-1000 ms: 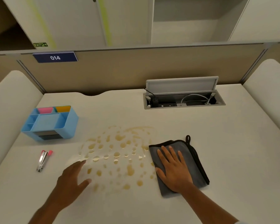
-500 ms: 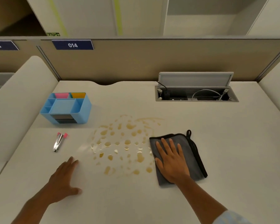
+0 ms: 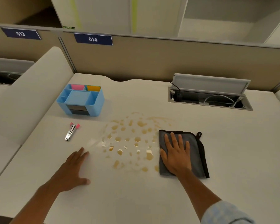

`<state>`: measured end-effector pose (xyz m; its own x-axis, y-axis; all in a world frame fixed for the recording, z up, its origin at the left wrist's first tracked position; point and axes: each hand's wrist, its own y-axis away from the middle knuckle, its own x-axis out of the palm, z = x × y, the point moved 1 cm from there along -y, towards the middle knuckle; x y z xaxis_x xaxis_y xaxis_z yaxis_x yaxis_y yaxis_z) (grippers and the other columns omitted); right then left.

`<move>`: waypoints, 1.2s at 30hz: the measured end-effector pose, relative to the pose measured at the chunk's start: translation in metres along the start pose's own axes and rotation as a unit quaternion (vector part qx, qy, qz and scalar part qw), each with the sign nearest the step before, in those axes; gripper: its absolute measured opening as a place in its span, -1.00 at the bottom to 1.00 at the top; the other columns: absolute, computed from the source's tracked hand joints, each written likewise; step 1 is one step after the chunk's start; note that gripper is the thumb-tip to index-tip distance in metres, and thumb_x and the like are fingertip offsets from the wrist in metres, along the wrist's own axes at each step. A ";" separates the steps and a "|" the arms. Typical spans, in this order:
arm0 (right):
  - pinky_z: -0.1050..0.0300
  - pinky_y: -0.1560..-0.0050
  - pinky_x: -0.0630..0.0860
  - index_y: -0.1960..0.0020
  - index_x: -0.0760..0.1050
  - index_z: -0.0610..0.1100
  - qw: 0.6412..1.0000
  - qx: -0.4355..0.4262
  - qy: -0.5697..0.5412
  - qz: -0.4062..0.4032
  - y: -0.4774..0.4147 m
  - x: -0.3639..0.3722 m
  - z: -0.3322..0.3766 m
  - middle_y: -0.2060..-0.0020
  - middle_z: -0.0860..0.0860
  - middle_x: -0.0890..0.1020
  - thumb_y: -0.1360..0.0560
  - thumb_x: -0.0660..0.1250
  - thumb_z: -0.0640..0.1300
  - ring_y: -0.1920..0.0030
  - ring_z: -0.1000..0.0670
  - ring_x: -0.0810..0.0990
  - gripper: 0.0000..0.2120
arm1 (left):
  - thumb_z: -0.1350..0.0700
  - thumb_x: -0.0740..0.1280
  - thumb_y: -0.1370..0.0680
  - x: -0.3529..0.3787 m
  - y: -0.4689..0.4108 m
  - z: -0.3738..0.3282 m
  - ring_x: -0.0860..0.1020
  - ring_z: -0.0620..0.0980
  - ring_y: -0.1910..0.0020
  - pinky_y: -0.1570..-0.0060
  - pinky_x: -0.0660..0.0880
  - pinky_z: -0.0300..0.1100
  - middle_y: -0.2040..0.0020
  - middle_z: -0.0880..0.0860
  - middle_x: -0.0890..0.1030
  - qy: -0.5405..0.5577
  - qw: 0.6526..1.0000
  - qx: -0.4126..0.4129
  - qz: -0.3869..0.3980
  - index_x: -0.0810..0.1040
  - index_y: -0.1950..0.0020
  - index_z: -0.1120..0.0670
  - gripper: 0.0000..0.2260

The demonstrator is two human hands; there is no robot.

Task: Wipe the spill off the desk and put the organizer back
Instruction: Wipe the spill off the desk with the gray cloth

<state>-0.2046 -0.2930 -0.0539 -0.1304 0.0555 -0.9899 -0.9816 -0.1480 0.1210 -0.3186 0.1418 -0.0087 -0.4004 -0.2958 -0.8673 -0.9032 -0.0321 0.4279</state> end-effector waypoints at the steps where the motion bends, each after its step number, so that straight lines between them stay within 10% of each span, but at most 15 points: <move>1: -0.34 -0.59 -0.13 -0.67 -0.13 0.09 1.000 -0.017 -0.001 0.001 0.006 0.002 0.005 -0.67 -0.01 -0.04 -0.63 -0.14 0.32 -0.66 -0.18 -0.13 -0.32 | -0.34 0.51 -0.33 0.000 0.000 0.000 -0.16 0.00 -0.67 -0.56 0.18 0.00 -0.67 -0.11 -0.30 -0.002 1.000 0.001 0.001 -0.18 -0.67 -0.10 0.16; 8: -0.32 -0.57 0.01 -0.67 -0.14 0.13 0.994 -0.109 0.000 -0.008 0.068 0.028 -0.007 -0.68 0.06 -0.06 -0.65 -0.06 0.27 -0.66 -0.11 -0.14 -0.35 | -0.38 0.48 -0.31 -0.001 -0.001 0.002 -0.14 0.03 -0.67 -0.57 0.20 -0.02 -0.67 -0.07 -0.29 -0.006 1.000 0.003 -0.009 -0.18 -0.67 -0.10 0.17; 17: -0.32 -0.59 -0.17 -0.67 -0.19 0.10 0.999 0.046 -0.018 0.004 0.011 0.003 0.016 -0.67 0.03 -0.10 -0.63 -0.23 0.34 -0.65 -0.14 -0.21 -0.33 | -0.37 0.47 -0.33 0.005 -0.002 0.005 -0.20 0.01 -0.67 -0.59 0.14 -0.01 -0.67 -0.06 -0.33 -0.007 1.000 0.005 -0.016 -0.20 -0.67 -0.11 0.15; 28: -0.29 -0.58 -0.08 -0.65 -0.21 0.17 0.992 -0.125 -0.002 0.004 0.060 0.023 0.036 -0.67 0.10 -0.12 -0.65 -0.08 0.28 -0.66 -0.08 -0.20 -0.36 | -0.36 0.47 -0.34 0.005 -0.002 0.002 -0.21 0.03 -0.67 -0.60 0.13 0.02 -0.67 -0.04 -0.32 -0.009 1.000 0.001 -0.013 -0.19 -0.68 -0.10 0.15; 36: -0.32 -0.59 -0.15 -0.66 -0.20 0.12 1.000 0.008 -0.013 0.002 0.017 0.009 0.028 -0.67 0.06 -0.13 -0.64 -0.19 0.31 -0.65 -0.10 -0.21 -0.35 | -0.35 0.48 -0.35 0.006 -0.001 0.003 -0.21 0.05 -0.67 -0.62 0.11 0.01 -0.67 -0.01 -0.33 -0.006 1.000 0.003 -0.018 -0.20 -0.68 -0.07 0.15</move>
<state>-0.2269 -0.2673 -0.0590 -0.1375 0.0813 -0.9872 -0.9832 -0.1322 0.1260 -0.3201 0.1425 -0.0154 -0.3690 -0.2830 -0.8853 -0.9181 -0.0373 0.3946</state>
